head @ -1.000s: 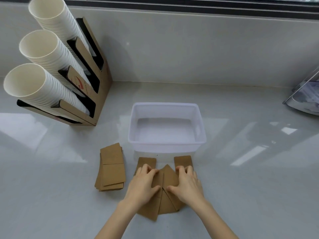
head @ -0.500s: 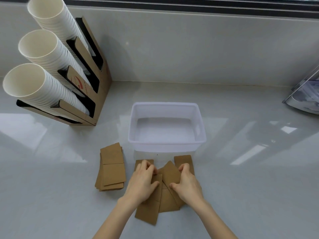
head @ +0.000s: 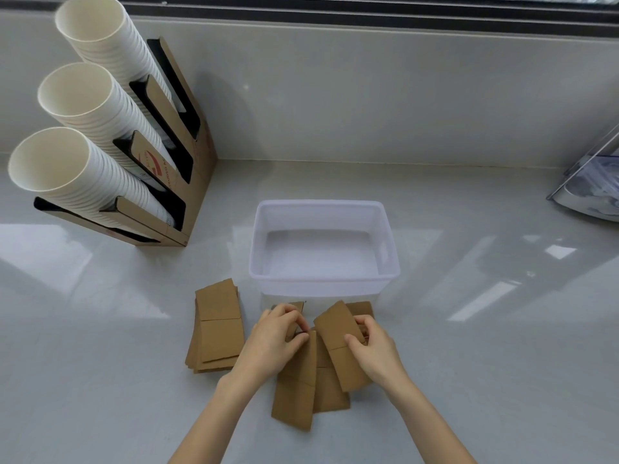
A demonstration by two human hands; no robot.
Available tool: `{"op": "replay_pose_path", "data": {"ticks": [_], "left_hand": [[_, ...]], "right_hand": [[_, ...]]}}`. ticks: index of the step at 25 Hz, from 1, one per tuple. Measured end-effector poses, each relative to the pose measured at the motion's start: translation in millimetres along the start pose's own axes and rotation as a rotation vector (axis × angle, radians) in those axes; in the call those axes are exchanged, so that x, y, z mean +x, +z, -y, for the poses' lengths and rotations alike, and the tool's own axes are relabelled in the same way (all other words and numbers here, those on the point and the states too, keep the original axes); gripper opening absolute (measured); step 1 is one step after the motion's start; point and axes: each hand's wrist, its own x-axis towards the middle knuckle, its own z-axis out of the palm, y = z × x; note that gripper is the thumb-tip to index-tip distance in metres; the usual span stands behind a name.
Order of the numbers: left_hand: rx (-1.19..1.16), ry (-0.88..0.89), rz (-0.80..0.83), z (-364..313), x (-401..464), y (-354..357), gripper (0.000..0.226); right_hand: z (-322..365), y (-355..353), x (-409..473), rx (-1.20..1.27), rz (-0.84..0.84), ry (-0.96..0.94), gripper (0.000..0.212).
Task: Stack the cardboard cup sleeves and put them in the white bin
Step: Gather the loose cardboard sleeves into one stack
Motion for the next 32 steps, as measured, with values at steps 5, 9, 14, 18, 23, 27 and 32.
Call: {"op": "replay_pose_path", "data": {"ticks": [5, 9, 14, 18, 23, 27, 32], "left_hand": [[-0.007, 0.004, -0.010, -1.8, 0.7, 1.2, 0.006], [0.023, 0.021, -0.004, -0.4, 1.2, 3.6, 0.005], [0.033, 0.005, -0.055, -3.4, 1.4, 2.5, 0.008], [-0.132, 0.030, -0.009, -6.4, 1.1, 1.5, 0.009], [-0.325, -0.045, -0.055, -10.4, 3.9, 3.4, 0.010], [-0.504, -0.109, -0.067, -12.5, 3.7, 1.9, 0.012], [-0.711, -0.182, -0.087, -16.8, 1.7, -2.5, 0.013]], "right_hand": [[1.9, -2.9, -1.1, 0.040, 0.005, 0.001, 0.030], [2.4, -5.0, -3.5, 0.129, -0.001, 0.024, 0.022], [7.0, -7.2, -11.3, 0.307, 0.024, 0.052, 0.012], [10.1, -5.5, -14.8, 0.334, 0.061, 0.057, 0.013], [9.0, 2.7, -16.2, 0.351, 0.092, 0.049, 0.010], [8.4, 8.4, -16.9, 0.365, 0.101, 0.034, 0.006], [9.9, 12.5, -16.5, 0.423, 0.142, 0.012, 0.012]]}}
